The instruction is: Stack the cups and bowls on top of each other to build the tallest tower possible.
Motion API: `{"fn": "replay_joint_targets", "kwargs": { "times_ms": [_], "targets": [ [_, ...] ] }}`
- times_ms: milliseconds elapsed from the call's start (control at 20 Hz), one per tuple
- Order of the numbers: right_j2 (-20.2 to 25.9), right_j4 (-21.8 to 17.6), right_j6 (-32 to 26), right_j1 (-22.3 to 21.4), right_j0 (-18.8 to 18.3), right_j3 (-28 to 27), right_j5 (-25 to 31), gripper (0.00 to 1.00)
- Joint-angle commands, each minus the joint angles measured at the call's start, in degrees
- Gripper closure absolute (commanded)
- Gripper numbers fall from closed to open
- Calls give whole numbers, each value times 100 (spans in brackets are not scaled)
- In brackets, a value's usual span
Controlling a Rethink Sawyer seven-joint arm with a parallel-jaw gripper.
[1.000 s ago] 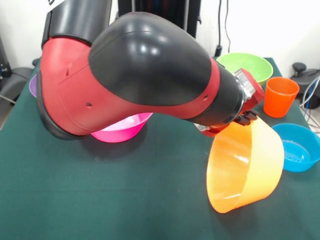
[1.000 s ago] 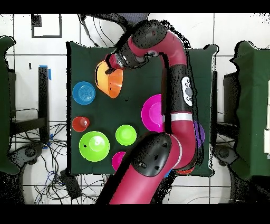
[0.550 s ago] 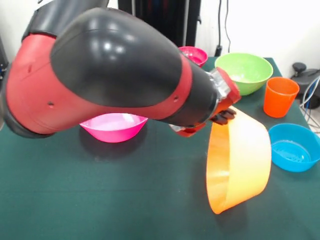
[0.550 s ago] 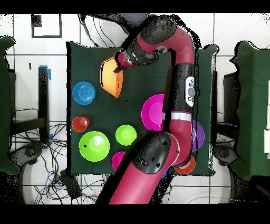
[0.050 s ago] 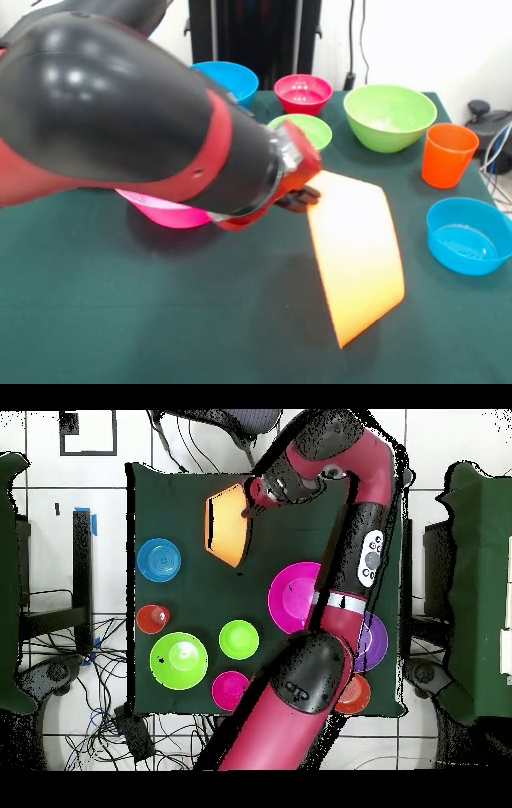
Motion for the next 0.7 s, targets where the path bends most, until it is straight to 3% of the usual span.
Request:
{"fn": "replay_joint_targets", "kwargs": {
  "times_ms": [50, 400, 600, 650, 700],
  "targets": [
    [1700, -2657, -2774, 828, -174, -483, 304, 100],
    [3468, -4875, -3687, 1045, -411, -797, 477, 100],
    [3948, -5593, -4072, 1060, -472, -830, 291, 100],
    [4187, -5922, -4182, 1078, -505, -823, 272, 0],
    [4148, -5903, -4183, 1068, -506, -798, 217, 0]
  ]
}}
